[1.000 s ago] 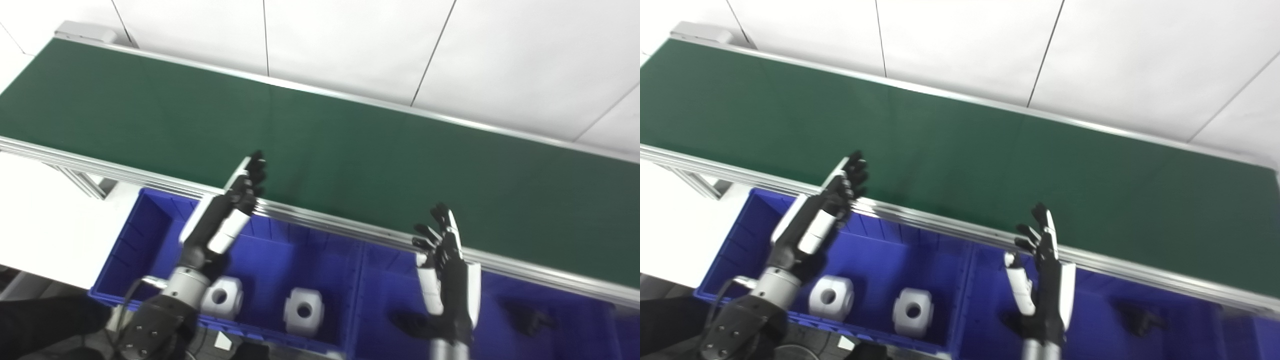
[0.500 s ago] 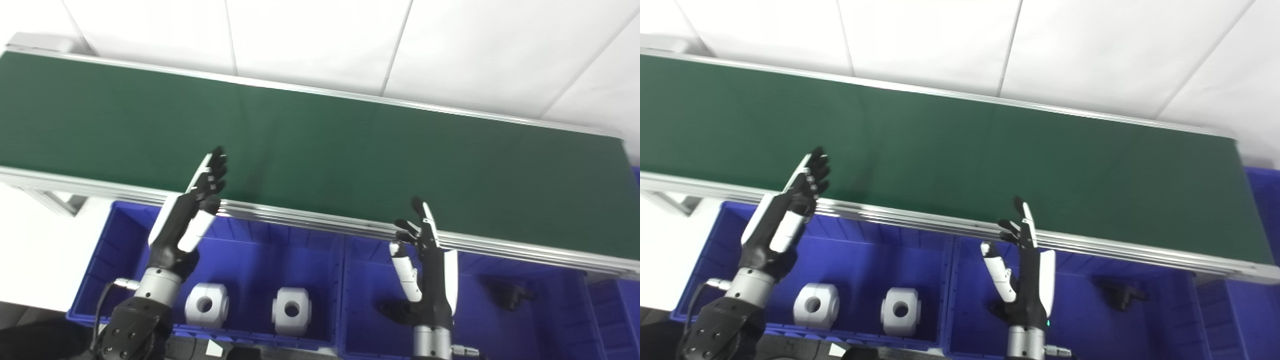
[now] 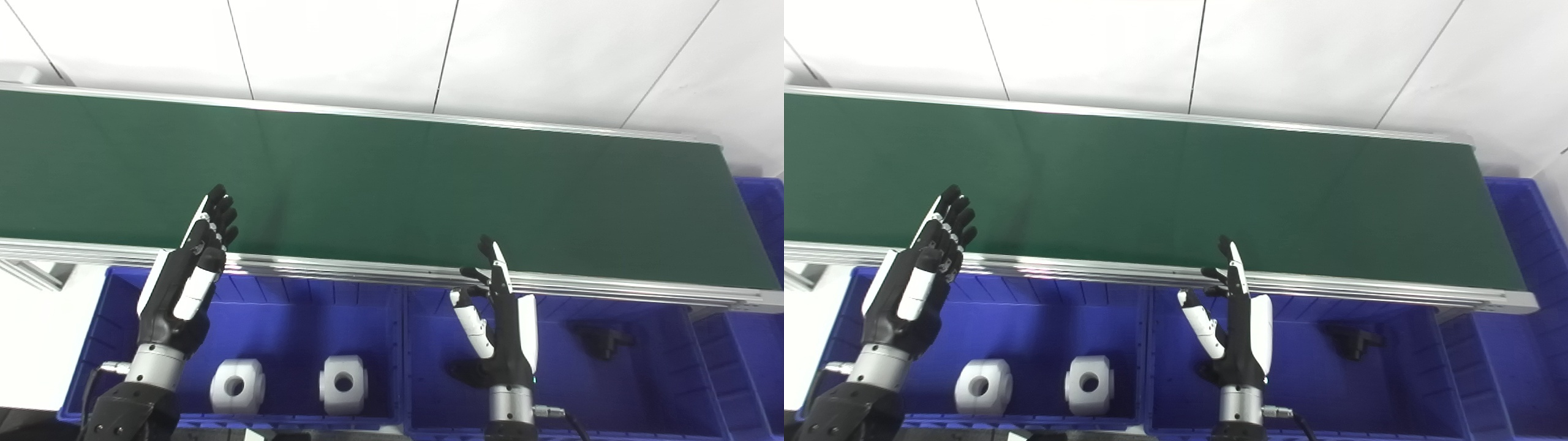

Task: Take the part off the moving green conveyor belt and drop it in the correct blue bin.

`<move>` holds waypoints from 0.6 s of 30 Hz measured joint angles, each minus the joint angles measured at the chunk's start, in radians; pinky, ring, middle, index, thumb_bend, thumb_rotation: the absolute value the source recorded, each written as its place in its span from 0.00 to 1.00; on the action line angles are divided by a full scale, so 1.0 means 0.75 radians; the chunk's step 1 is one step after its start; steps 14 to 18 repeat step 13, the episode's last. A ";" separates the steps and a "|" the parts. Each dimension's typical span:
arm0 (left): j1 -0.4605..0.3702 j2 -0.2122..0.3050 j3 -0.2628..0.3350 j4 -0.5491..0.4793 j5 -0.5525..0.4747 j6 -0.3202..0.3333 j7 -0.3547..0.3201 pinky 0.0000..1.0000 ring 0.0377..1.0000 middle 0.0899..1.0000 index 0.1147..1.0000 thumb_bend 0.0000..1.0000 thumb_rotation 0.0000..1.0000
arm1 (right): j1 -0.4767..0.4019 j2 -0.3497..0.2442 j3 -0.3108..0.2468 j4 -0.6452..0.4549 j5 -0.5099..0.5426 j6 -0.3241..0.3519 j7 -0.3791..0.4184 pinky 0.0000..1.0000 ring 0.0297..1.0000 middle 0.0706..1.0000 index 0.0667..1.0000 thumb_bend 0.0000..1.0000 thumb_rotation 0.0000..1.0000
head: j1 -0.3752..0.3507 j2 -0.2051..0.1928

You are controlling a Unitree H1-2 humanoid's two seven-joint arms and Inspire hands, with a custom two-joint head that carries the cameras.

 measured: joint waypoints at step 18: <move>0.008 0.002 -0.001 0.034 0.002 -0.041 -0.003 1.00 1.00 1.00 1.00 0.91 0.80 | -0.009 -0.013 0.010 0.052 -0.037 -0.001 -0.051 0.64 0.73 0.89 0.92 0.77 1.00 | 0.122 -0.023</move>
